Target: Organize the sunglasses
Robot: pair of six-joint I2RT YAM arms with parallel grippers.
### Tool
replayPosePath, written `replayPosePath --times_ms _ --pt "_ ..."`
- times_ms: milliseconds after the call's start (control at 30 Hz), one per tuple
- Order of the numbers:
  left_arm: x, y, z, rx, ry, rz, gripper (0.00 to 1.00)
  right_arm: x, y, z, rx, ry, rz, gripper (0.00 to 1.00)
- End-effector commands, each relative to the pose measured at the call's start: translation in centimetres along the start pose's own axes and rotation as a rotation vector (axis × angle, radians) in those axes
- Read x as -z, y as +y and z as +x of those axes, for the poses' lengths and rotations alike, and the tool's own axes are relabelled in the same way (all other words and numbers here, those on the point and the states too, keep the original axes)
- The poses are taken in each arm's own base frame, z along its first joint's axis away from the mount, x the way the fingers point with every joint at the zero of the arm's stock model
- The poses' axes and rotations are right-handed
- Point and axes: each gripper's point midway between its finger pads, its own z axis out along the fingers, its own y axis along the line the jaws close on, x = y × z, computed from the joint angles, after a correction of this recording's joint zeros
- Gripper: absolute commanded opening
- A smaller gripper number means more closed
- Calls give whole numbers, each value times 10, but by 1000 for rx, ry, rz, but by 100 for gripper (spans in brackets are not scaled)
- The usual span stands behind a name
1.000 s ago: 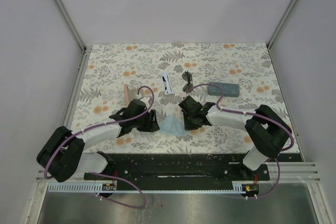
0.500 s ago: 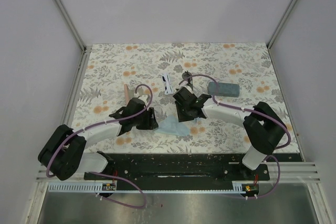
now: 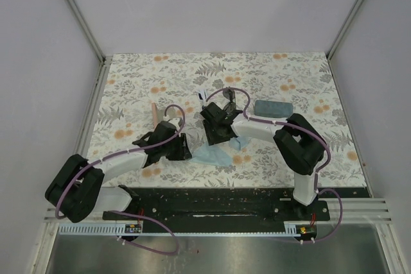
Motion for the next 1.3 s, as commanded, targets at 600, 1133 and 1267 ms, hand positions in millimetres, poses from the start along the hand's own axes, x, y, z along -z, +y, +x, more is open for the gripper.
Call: replayPosePath --times_ms 600,1133,1267 --pt "28 8 4 52 -63 23 37 -27 9 1 141 8 69 43" --pt "26 8 7 56 -53 36 37 -27 20 23 159 53 58 0" --pt "25 5 8 55 -43 55 36 -20 27 11 151 22 39 0"
